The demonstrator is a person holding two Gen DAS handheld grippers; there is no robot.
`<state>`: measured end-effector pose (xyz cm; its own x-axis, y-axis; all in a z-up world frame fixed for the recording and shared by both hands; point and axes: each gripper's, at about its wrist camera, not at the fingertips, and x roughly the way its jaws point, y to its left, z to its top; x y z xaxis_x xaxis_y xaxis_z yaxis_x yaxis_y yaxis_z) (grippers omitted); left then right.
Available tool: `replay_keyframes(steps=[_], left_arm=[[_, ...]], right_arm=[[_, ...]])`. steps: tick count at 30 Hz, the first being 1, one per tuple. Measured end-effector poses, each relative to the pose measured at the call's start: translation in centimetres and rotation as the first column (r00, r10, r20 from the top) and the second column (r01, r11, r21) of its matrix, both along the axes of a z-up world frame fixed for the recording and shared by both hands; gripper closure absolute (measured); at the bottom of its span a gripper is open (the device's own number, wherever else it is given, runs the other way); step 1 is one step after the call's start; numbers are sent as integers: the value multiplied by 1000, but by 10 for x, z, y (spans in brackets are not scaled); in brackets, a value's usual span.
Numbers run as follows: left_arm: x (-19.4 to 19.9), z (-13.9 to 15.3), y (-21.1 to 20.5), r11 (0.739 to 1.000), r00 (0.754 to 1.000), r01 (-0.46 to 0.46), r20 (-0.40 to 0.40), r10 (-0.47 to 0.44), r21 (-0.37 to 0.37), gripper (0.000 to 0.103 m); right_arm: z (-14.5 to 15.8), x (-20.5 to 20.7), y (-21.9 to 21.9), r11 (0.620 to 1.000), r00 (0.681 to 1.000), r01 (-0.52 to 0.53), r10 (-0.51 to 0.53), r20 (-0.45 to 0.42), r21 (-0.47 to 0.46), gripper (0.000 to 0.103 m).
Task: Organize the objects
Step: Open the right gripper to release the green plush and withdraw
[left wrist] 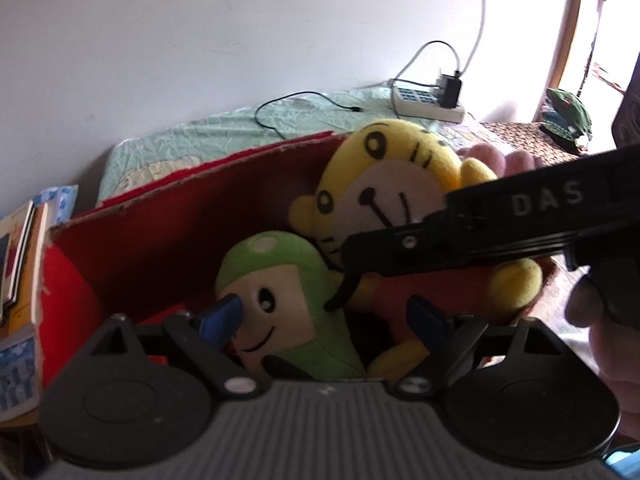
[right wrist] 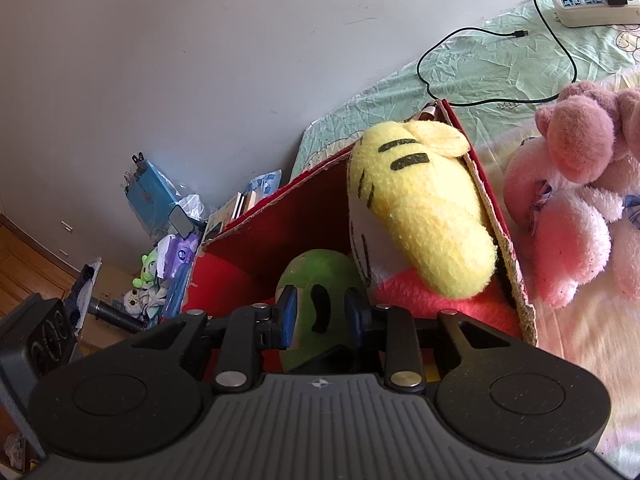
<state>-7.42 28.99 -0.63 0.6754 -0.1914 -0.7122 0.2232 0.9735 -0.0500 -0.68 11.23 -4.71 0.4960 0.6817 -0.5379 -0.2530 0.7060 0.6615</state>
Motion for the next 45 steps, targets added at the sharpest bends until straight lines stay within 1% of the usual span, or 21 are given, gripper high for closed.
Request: replay_keyframes(steps=[4, 5, 9, 12, 13, 15, 19, 24, 30, 37, 38, 39, 45], left_arm=[[5, -2, 8, 998, 997, -64, -46, 64, 1, 15], [7, -1, 8, 997, 996, -73, -57, 72, -10, 15], [10, -1, 8, 996, 991, -93, -97, 91, -15, 15], [15, -5, 8, 993, 986, -87, -151, 75, -75, 15], [16, -6, 5, 994, 984, -90, -157, 79, -66, 15], [16, -7, -4, 996, 985, -88, -153, 84, -23, 14], [18, -7, -15, 996, 984, -84, -156, 86, 15, 14], [20, -7, -27, 996, 985, -83, -149, 89, 43, 14], [24, -7, -27, 993, 978, -111, -172, 118, 48, 14], [23, -6, -28, 987, 969, -148, -189, 158, 64, 14], [22, -6, -28, 986, 968, -153, -189, 164, 68, 8], [21, -5, -28, 985, 968, -157, -185, 167, 71, 6], [14, 0, -31, 981, 972, -168, -150, 181, 93, 5]], right_arm=[[1, -1, -1, 1000, 1000, 8, -8, 11, -2, 74], [2, -1, -2, 1000, 1000, 11, -11, 13, -1, 74], [3, -2, -8, 1000, 999, 23, -23, 26, 13, 73], [5, -3, -13, 999, 999, 27, -28, 38, 26, 73], [5, -3, -14, 999, 999, 28, -29, 40, 31, 73], [5, -4, -16, 999, 999, 30, -31, 45, 38, 72], [7, -6, -18, 999, 997, 33, -35, 62, 33, 72], [11, -10, -16, 999, 994, 40, -39, 104, -11, 73], [15, -17, -14, 997, 988, 45, -34, 153, -64, 72], [13, -19, -20, 996, 992, 41, -31, 123, -76, 71], [13, -19, -21, 997, 993, 37, -28, 119, -75, 70], [13, -21, -21, 997, 993, 36, -27, 116, -74, 70], [14, -28, -21, 996, 992, 29, -19, 123, -87, 69]])
